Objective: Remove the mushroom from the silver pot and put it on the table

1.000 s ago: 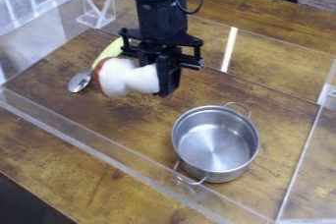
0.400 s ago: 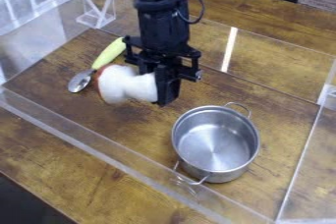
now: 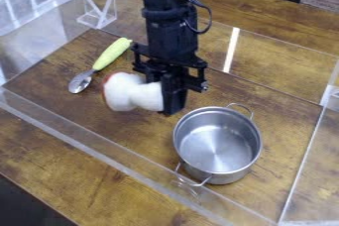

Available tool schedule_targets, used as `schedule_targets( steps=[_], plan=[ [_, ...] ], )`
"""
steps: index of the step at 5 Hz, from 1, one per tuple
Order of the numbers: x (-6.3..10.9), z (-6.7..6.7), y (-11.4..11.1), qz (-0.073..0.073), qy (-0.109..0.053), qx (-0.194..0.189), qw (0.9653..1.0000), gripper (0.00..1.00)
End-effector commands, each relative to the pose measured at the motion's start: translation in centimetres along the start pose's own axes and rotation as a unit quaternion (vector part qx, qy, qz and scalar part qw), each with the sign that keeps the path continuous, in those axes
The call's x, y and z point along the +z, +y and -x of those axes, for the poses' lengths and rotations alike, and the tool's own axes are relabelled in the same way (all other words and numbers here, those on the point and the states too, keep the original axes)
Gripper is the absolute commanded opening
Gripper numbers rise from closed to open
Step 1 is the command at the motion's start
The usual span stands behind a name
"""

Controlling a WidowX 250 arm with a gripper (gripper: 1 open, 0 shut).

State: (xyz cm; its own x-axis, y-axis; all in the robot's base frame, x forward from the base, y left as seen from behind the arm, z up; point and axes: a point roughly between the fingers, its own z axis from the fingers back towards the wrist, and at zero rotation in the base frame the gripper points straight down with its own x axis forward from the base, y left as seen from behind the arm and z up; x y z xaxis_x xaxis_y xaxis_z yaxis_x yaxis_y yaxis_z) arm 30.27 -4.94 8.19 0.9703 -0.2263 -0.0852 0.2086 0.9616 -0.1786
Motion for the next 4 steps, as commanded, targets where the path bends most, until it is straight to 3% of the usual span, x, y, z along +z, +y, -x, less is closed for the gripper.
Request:
schedule_targets(
  steps=[1,3,4],
  plan=[
    [0.5,0.4,-0.6,-0.002,-0.021,0.009,0.9997,0.00],
    [2.4,-0.6,1.3,-0.006,-0.023,0.017,0.9996,0.00],
    [1.4,-1.2,2.1,-0.005,-0.028,0.044,0.9986,0.00]
  ],
)
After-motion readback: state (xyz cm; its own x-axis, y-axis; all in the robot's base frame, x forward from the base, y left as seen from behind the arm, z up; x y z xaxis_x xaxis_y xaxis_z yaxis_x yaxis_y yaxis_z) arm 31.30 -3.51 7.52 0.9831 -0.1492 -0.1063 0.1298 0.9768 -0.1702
